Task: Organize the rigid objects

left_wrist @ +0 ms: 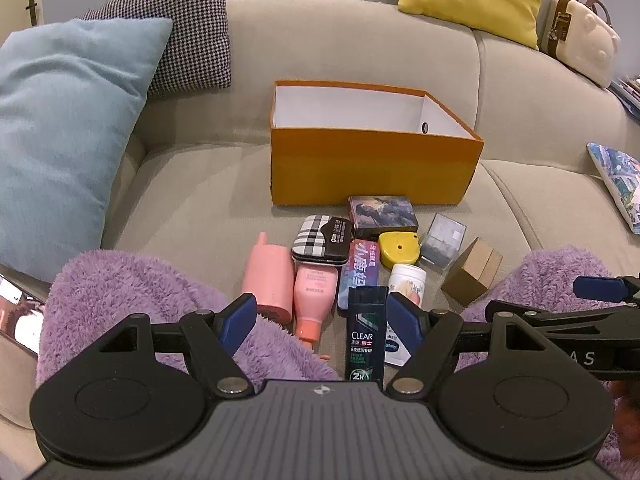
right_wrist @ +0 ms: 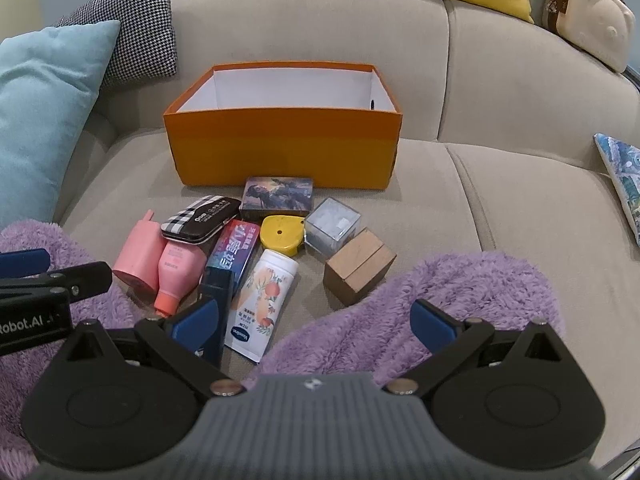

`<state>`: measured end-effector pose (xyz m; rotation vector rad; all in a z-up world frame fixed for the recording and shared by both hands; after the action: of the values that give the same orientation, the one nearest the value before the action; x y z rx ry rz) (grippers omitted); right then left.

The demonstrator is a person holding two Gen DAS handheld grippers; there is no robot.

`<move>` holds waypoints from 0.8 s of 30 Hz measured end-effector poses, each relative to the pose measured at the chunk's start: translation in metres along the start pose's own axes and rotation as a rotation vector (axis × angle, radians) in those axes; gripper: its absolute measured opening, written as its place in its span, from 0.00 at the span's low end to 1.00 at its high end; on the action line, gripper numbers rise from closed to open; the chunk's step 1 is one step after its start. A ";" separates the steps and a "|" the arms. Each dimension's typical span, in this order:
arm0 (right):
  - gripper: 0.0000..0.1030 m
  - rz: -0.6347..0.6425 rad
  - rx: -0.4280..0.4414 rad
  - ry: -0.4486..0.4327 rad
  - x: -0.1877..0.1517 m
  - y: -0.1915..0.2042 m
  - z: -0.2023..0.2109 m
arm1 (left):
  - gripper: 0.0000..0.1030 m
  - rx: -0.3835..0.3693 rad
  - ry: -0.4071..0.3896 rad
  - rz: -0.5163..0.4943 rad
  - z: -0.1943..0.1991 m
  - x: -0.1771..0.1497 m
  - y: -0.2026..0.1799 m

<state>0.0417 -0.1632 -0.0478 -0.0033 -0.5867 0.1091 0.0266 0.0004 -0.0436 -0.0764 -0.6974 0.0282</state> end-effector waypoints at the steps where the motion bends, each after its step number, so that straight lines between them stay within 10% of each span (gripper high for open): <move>1: 0.99 0.000 0.007 0.006 0.000 0.001 -0.002 | 0.84 -0.003 0.007 0.005 -0.002 0.000 0.001; 24: 0.46 -0.060 0.361 0.233 0.035 0.057 -0.093 | 0.54 -0.090 0.229 0.034 -0.071 0.024 0.056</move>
<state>0.1159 -0.1006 -0.1077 0.3480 -0.3281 0.1526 0.0902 0.0536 -0.0870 -0.1751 -0.4682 0.0207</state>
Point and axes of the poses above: each gripper's, at about its wrist camera, not at the fingertips, and z roughly against the way its jaws point, y to its left, x to its top, the point moved 5 cm from there along -z, roughly the way its jaws point, and after that the axes turned 2 degrees about z, right-handed, at the moved point
